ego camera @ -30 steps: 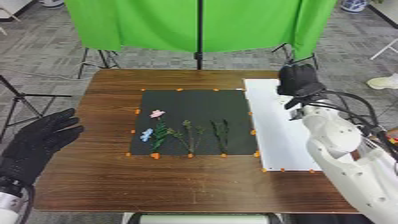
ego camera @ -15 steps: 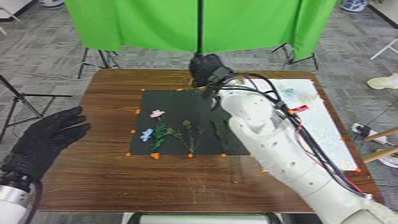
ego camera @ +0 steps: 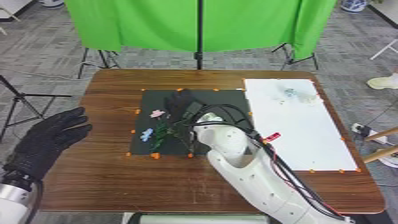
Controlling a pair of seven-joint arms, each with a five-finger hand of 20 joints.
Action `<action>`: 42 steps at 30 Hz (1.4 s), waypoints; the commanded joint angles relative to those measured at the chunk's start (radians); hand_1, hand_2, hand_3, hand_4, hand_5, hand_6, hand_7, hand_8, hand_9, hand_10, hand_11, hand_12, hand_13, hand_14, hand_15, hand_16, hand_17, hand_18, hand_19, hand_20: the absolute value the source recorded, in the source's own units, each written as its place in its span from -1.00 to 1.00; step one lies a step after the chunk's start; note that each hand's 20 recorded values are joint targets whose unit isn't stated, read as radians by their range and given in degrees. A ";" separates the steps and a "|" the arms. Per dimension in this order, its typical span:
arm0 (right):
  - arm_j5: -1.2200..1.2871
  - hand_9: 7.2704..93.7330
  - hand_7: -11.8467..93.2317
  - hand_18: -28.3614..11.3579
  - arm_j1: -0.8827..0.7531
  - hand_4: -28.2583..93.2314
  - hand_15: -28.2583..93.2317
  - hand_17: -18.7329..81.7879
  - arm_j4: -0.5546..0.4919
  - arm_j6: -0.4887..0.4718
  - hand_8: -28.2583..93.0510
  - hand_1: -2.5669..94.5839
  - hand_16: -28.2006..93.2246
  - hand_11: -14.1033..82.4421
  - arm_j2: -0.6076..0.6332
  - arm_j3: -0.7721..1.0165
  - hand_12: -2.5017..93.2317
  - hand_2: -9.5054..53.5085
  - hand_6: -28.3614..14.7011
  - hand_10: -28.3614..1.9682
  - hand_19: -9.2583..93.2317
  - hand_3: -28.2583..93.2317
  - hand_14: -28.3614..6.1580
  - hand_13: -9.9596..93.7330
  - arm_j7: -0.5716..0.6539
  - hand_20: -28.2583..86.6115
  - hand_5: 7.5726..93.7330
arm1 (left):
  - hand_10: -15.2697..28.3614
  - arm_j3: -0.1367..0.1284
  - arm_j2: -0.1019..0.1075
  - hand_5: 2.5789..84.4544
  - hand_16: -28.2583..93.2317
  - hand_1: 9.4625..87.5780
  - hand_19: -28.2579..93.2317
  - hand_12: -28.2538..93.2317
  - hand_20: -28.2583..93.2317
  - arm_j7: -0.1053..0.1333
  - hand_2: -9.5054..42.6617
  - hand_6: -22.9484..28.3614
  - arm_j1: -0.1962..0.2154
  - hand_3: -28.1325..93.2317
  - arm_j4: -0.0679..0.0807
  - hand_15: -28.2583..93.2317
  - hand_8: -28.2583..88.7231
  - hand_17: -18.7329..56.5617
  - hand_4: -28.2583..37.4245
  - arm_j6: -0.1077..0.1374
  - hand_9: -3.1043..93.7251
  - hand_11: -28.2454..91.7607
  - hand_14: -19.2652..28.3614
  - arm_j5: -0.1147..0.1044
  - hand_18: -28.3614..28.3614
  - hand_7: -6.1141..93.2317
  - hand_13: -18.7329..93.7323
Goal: Arrange flowers
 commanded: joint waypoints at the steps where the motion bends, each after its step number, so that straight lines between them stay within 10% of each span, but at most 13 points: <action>1: -0.049 0.91 0.24 -0.30 -0.005 -1.00 0.34 0.02 0.033 0.128 -0.82 0.06 0.03 -0.34 -0.036 -0.009 0.07 -1.00 0.37 0.81 0.67 0.84 0.69 0.77 -0.012 0.14 0.49 | 0.23 0.016 0.005 -0.08 -0.59 -0.51 0.33 -0.27 -0.52 -0.017 -0.45 0.05 -0.009 0.61 0.008 0.12 -0.70 -0.65 -0.88 -0.013 -0.20 -0.09 0.45 0.000 0.79 -0.46 -0.16; 42: -0.193 0.68 0.17 -0.35 -0.012 -1.00 0.41 -0.09 0.035 0.077 -0.79 -0.04 0.05 -0.32 -0.033 0.059 0.07 -1.00 0.39 0.74 0.62 0.79 0.63 0.56 -0.104 0.19 0.29 | 0.12 0.013 0.000 -0.12 -0.62 -0.53 0.35 -0.30 -0.55 0.002 -0.46 -0.08 0.015 0.63 0.001 0.16 -0.79 -0.63 -0.94 0.009 -0.18 -0.01 0.36 -0.008 0.78 -0.30 -0.12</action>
